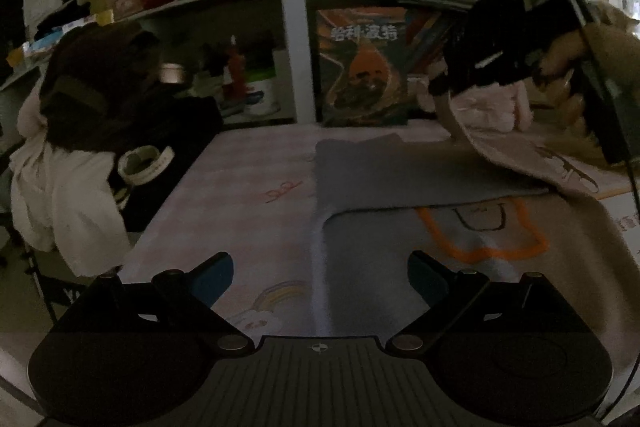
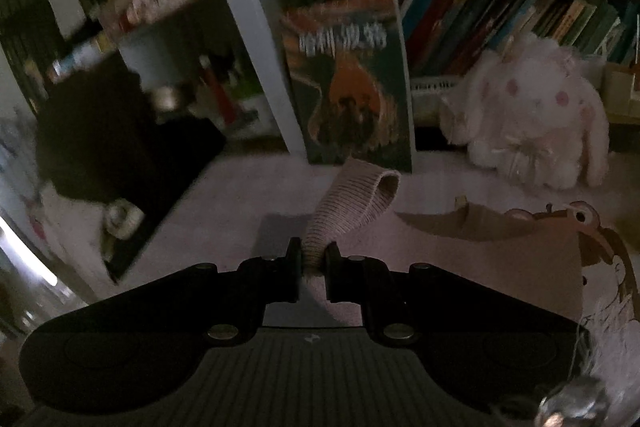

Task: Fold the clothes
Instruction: 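Lift the beige sleeve and lay it across the sweater front, then open the right gripper and raise it above the folded sleeve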

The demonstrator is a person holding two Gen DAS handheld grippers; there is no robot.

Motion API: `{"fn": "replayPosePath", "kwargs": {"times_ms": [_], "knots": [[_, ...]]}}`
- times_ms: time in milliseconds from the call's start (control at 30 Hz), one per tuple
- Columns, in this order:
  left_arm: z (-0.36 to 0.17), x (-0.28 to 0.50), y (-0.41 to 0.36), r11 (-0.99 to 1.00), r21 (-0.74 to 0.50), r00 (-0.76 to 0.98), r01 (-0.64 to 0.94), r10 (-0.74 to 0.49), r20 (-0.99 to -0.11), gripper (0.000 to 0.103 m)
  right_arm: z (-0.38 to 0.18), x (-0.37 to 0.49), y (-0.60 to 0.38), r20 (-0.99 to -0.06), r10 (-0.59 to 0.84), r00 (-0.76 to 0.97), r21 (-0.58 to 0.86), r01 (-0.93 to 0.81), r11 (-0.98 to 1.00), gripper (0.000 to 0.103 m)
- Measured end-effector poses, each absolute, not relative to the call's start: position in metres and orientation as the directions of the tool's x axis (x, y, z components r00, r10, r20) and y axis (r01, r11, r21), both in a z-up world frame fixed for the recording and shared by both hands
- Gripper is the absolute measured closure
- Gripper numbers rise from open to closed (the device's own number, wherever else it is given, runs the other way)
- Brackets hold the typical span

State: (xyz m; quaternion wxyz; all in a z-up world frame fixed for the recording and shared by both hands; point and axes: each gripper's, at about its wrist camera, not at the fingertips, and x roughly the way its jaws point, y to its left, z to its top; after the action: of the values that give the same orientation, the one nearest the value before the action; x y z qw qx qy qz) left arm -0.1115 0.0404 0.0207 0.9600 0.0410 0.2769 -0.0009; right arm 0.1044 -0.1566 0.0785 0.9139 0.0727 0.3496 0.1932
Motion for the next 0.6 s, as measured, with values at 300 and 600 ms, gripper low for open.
{"fn": "replayPosePath", "kwargs": {"times_ms": [300, 600], "knots": [[0.02, -0.114, 0.051, 0.997, 0.076, 0.842, 0.001, 0.04, -0.537, 0.007, 0.067, 0.101, -0.146, -0.611, 0.469, 0.638, 0.312, -0.35, 0.883, 0.06], [0.016, -0.101, 0.046, 0.999, 0.033, 0.833, 0.041, -0.016, -0.552, 0.007, 0.058, 0.057, -0.185, -0.632, 0.461, 0.623, 0.324, -0.328, 0.887, 0.056]]}}
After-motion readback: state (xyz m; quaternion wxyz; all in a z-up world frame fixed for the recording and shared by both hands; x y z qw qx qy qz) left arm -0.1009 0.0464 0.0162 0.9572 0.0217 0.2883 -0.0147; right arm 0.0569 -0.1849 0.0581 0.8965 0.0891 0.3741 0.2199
